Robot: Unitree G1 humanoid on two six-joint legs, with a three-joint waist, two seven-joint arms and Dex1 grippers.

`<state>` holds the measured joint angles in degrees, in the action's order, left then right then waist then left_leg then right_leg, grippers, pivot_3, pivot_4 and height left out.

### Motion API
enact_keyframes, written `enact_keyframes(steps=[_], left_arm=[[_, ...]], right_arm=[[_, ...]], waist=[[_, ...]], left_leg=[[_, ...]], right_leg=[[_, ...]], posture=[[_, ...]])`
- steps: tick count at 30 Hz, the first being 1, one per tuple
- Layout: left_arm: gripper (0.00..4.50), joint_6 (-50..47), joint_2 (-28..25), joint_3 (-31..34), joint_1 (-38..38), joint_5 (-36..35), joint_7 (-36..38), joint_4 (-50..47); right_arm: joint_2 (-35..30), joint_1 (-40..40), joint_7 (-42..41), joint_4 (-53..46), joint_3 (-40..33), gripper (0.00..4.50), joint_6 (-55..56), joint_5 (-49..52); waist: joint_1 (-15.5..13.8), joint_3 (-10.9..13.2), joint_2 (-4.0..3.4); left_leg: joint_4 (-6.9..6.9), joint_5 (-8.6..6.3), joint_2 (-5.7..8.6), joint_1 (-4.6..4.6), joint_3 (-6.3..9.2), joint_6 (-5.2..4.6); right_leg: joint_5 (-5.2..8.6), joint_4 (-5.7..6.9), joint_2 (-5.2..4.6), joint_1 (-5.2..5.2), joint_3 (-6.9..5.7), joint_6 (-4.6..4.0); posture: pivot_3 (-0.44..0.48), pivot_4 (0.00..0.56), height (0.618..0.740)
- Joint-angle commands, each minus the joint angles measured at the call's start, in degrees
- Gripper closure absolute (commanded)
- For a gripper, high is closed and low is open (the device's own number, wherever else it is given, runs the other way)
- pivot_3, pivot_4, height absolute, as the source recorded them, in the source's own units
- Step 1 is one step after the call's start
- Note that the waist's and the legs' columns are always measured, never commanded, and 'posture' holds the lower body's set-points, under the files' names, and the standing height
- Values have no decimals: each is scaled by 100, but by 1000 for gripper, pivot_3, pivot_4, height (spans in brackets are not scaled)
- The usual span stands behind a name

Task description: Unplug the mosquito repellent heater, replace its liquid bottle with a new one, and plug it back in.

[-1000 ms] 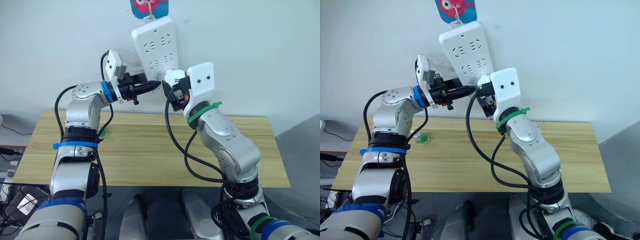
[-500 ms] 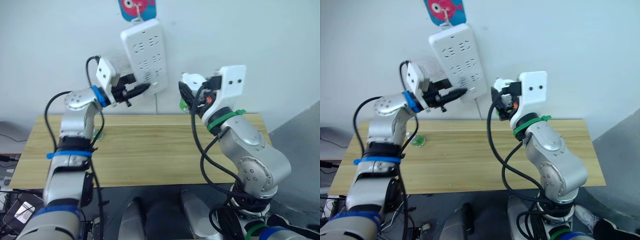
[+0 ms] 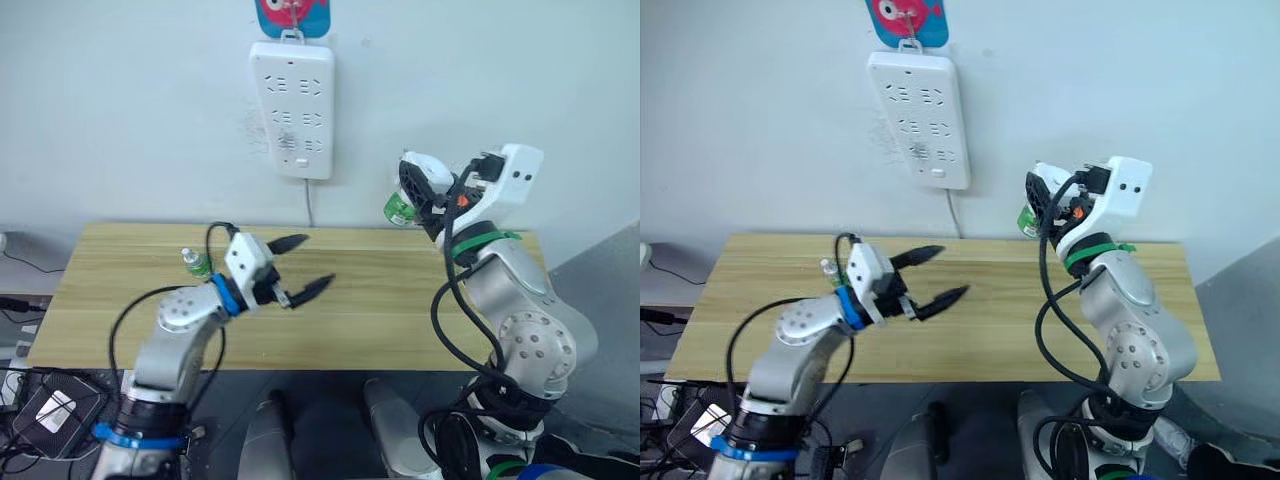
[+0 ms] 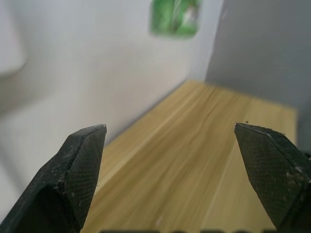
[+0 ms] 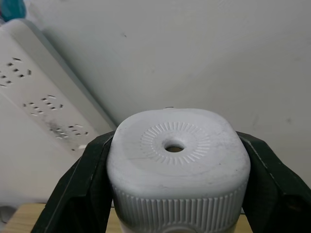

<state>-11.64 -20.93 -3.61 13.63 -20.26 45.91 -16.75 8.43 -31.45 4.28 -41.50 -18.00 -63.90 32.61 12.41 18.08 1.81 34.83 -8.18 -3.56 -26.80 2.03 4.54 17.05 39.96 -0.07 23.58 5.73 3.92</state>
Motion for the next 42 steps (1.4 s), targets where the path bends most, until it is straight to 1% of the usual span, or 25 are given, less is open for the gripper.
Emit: enact_keyframes(steps=[1,3,5,7,10,13,17,21,28,33,36,41,42], left_arm=[[0,468,365,-179,218,252,-399,-80],[0,654,591,-216,390,354,-581,110],[0,920,800,-390,629,441,-570,279],[0,1007,963,-441,820,432,-607,419],[0,1067,1062,-439,1017,390,-594,574],[0,1056,1094,-439,1098,345,-603,639],[0,1016,1047,-368,1117,301,-618,695],[0,990,997,-334,1103,169,-588,498],[0,752,746,-280,715,-6,-594,-36],[0,664,719,-304,770,-65,-607,31],[607,688,790,-338,962,-93,-564,178],[2154,740,839,-295,1058,-115,-507,318],[2249,733,826,-274,1046,-114,-503,314]], right_arm=[[1005,50,527,-137,-373,1508,14,1114],[964,71,870,-92,-391,1508,60,1654],[981,119,1341,-41,-384,1508,175,2324],[854,162,1725,16,-284,1508,343,2881],[572,231,2188,82,-56,1508,619,3537],[268,273,2488,105,222,1508,878,3983],[-25,328,2741,140,478,1508,1221,4339],[-284,392,2872,155,672,1508,1501,4550],[-727,475,2941,219,922,1508,1943,4735],[-946,481,2932,261,1121,1508,2171,4866],[-1053,483,2955,271,1220,1508,2278,4952],[-1216,501,2977,274,1348,1508,2438,5050],[-1245,505,2987,272,1364,1508,2470,5063]], waist=[[23,0,0],[41,0,1],[57,0,1],[72,0,1],[98,0,1],[159,0,1],[190,0,1],[192,0,1],[193,0,1],[192,-1,1],[184,0,1],[181,0,1],[181,0,1]], left_leg=[[2,5,1,3,-3,-7],[3,14,1,2,-13,-21],[4,19,2,3,-20,-29],[3,20,3,2,-21,-30],[-2,18,2,0,-19,-32],[-14,18,1,0,-14,-33],[-20,18,1,-1,-10,-33],[-19,18,1,-3,-11,-33],[-23,18,-1,-2,-11,-33],[-22,18,-1,-3,-12,-33],[-21,18,-1,-3,-12,-33],[-22,18,-1,-4,-16,-32],[-24,18,-1,-4,-15,-33]], right_leg=[[0,-2,0,-5,2,1],[6,-4,0,-5,10,10],[8,-3,0,-4,17,14],[8,-4,1,-4,17,14],[8,-5,3,-3,14,16],[9,-4,7,1,9,17],[10,-5,7,4,6,19],[11,-7,7,4,7,21],[12,-9,7,6,8,22],[12,-10,8,6,9,22],[12,-10,8,6,9,23],[12,-19,8,6,12,23],[12,-20,8,6,12,23]], posture=[[-313,317,724],[-321,319,724],[-325,317,724],[-325,318,724],[-330,315,724],[-335,313,724],[-334,310,724],[-332,307,724],[-327,303,724],[-322,304,724],[-318,304,724],[-321,305,724],[-321,305,724]])
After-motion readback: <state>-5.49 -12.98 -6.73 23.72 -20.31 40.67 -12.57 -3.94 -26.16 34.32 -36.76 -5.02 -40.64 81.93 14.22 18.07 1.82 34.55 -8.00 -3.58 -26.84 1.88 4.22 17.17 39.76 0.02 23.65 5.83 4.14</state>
